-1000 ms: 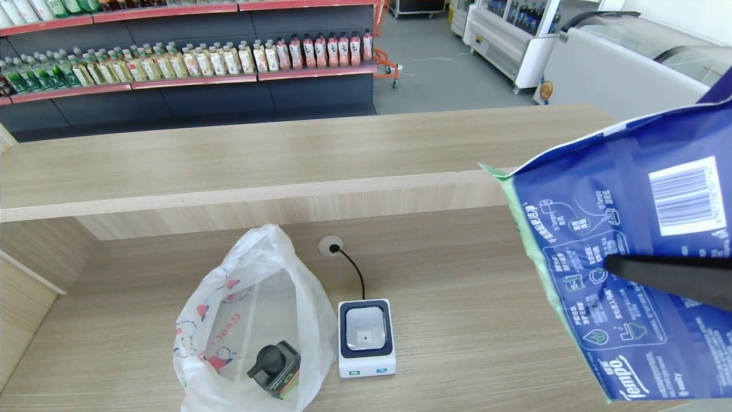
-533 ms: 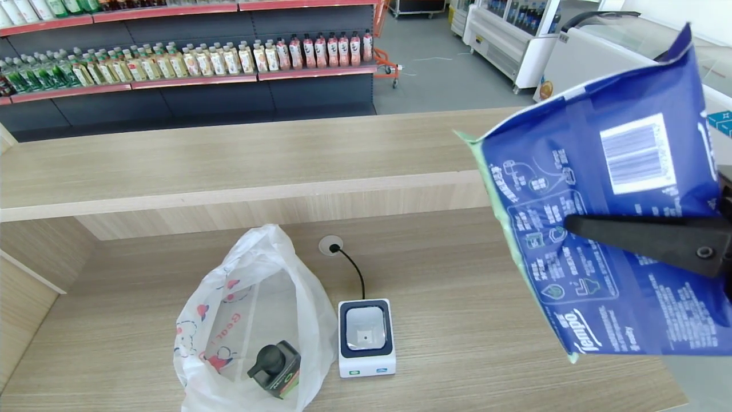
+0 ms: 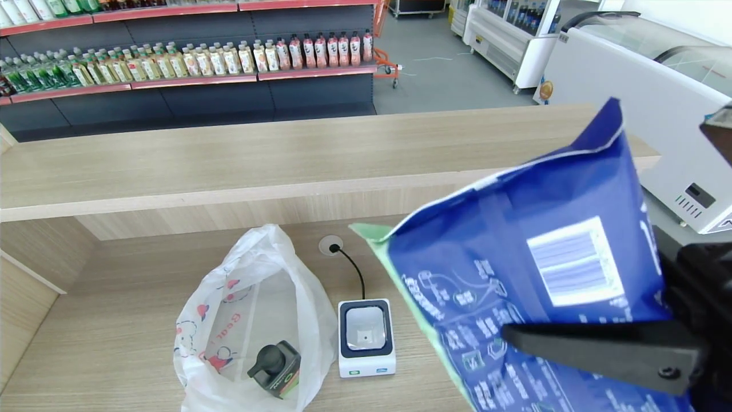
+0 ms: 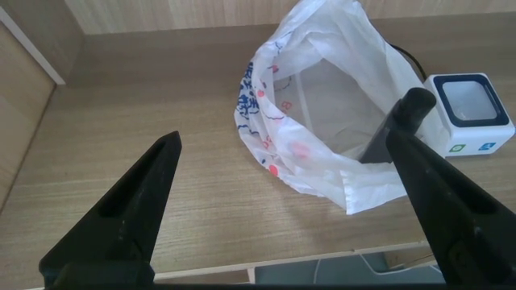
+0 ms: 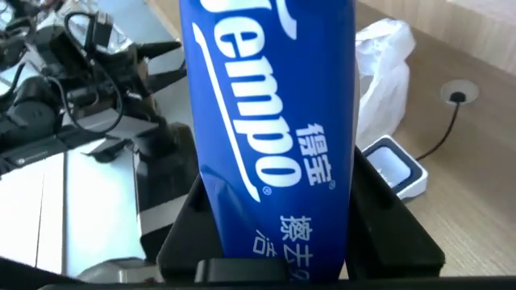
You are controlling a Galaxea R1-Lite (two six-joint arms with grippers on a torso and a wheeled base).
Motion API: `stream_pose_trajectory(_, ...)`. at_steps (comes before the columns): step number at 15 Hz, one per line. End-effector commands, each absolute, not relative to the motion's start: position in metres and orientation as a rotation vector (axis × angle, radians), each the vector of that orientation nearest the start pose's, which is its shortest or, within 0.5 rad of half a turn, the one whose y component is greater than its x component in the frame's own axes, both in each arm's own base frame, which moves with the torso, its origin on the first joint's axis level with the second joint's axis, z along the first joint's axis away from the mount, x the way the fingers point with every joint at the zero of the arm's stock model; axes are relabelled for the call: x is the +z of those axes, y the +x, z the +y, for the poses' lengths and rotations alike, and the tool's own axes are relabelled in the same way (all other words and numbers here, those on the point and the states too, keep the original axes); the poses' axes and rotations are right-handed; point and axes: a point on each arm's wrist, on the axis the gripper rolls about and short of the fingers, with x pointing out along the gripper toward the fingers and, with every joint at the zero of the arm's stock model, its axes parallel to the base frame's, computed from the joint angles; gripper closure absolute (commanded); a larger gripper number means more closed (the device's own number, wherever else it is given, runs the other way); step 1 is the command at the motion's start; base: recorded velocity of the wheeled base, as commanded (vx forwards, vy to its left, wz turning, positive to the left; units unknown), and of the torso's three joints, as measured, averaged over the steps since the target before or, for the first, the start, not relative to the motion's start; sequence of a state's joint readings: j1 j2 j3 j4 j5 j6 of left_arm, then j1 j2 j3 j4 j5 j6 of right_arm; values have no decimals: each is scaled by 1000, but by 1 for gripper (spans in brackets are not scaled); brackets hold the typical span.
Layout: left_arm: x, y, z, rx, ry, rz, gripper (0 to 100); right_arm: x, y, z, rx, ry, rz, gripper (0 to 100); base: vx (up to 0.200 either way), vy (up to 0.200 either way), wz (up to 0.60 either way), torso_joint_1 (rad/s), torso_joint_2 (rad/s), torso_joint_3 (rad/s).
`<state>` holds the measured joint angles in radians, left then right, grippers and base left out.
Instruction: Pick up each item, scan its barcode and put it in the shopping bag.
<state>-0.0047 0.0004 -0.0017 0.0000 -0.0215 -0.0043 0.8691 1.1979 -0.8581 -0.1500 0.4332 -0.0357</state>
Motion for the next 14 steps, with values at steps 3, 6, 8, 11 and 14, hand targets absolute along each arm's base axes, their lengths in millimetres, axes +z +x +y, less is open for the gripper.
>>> stream_pose_trajectory(3,76,-23,0,-26,-5,-1,0,274,108,149,1344,-104,174,100,0,0,0,0,0,0)
stream_pose_trajectory(6,76,-23,0,-26,-5,-1,0,283,112,153,1344,-93,154,100,0,0,0,0,0,0)
stream_pose_trajectory(8,76,-23,0,-26,-5,-1,0,286,111,161,1373,-96,147,100,0,0,0,0,0,0)
stream_pose_trajectory(11,76,-23,0,-26,-5,-1,0,285,110,165,1393,-103,153,100,0,0,0,0,0,0)
stream_pose_trajectory(14,76,-23,0,-28,-5,-1,0,283,110,168,1396,-107,158,100,0,0,0,0,0,0)
